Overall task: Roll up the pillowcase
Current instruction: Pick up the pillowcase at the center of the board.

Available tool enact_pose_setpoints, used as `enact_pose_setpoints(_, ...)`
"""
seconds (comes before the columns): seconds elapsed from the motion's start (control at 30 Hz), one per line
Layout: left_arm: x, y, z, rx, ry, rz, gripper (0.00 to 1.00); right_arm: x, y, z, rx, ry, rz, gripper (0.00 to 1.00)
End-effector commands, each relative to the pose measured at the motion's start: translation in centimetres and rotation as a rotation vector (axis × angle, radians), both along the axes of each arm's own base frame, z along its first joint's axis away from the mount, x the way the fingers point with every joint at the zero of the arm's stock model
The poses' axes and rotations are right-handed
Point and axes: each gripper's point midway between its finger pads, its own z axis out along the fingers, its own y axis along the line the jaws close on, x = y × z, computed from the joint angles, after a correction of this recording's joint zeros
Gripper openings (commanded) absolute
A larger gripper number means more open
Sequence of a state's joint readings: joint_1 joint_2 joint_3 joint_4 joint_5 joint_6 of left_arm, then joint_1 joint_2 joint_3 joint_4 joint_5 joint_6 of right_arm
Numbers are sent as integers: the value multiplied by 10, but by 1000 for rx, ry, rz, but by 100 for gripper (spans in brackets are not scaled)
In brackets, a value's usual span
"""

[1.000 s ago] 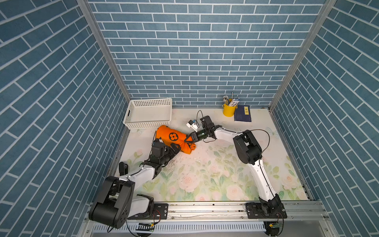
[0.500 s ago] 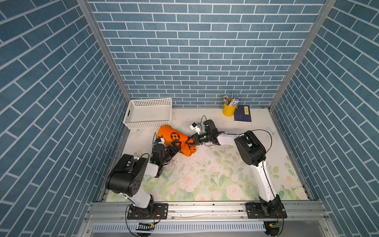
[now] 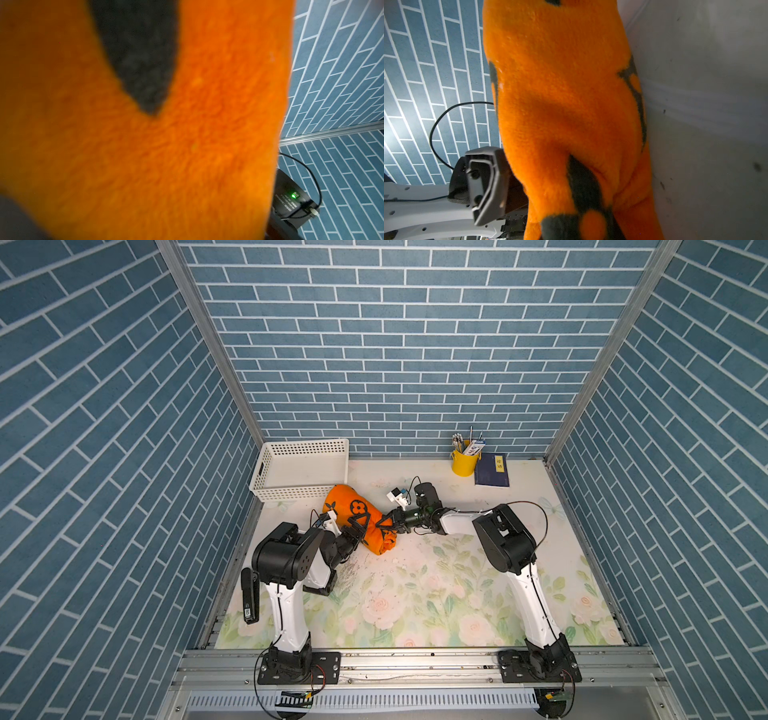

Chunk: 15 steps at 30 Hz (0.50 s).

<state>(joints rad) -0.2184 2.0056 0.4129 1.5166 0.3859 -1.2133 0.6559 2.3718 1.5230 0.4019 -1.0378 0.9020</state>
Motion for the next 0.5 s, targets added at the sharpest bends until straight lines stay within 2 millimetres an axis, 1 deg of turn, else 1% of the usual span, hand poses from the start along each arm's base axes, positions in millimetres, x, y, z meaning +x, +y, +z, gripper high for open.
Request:
enact_pose_setpoints(0.0,-4,-10,-17,22,61,-44,76,-29,-4,-53,-120,164,15,27)
enact_pose_setpoints(0.03,-3,-11,-15,25,59,-46,68,-28,-5,-53,-122,161,11,29)
enact_pose_setpoints(0.07,-2,-12,-14,50,51,-58,57,-26,-5,-50,-121,153,6,31)
enact_pose_setpoints(0.1,-1,-13,-14,69,50,-71,48,-25,-6,-50,-126,142,3,36)
enact_pose_setpoints(0.13,0,-14,-14,80,52,-74,41,-22,-8,-48,-133,124,-2,38)
enact_pose_setpoints(0.2,-1,-13,-10,90,48,-75,31,-15,-12,-41,-153,66,-17,43)
enact_pose_setpoints(0.23,-1,-13,-8,91,45,-79,26,-11,-15,-39,-164,39,-25,47)
enact_pose_setpoints(0.27,-1,-14,-5,89,43,-82,25,-7,-19,-36,-183,4,-35,55)
enact_pose_setpoints(0.3,-1,-13,1,87,32,-80,25,-1,-24,-32,-205,-39,-53,69)
enact_pose_setpoints(0.33,-1,-13,5,82,25,-78,25,5,-28,-26,-216,-85,-68,99)
enact_pose_setpoints(0.37,0,-12,12,78,15,-72,24,10,-33,-20,-228,-130,-85,100)
enact_pose_setpoints(0.4,1,-10,19,77,5,-62,24,16,-40,-8,-233,-177,-108,100)
enact_pose_setpoints(0.43,2,-8,26,74,-7,-55,23,20,-45,-3,-244,-215,-131,100)
enact_pose_setpoints(0.47,3,-6,36,72,-23,-45,23,27,-53,19,-241,-280,-166,100)
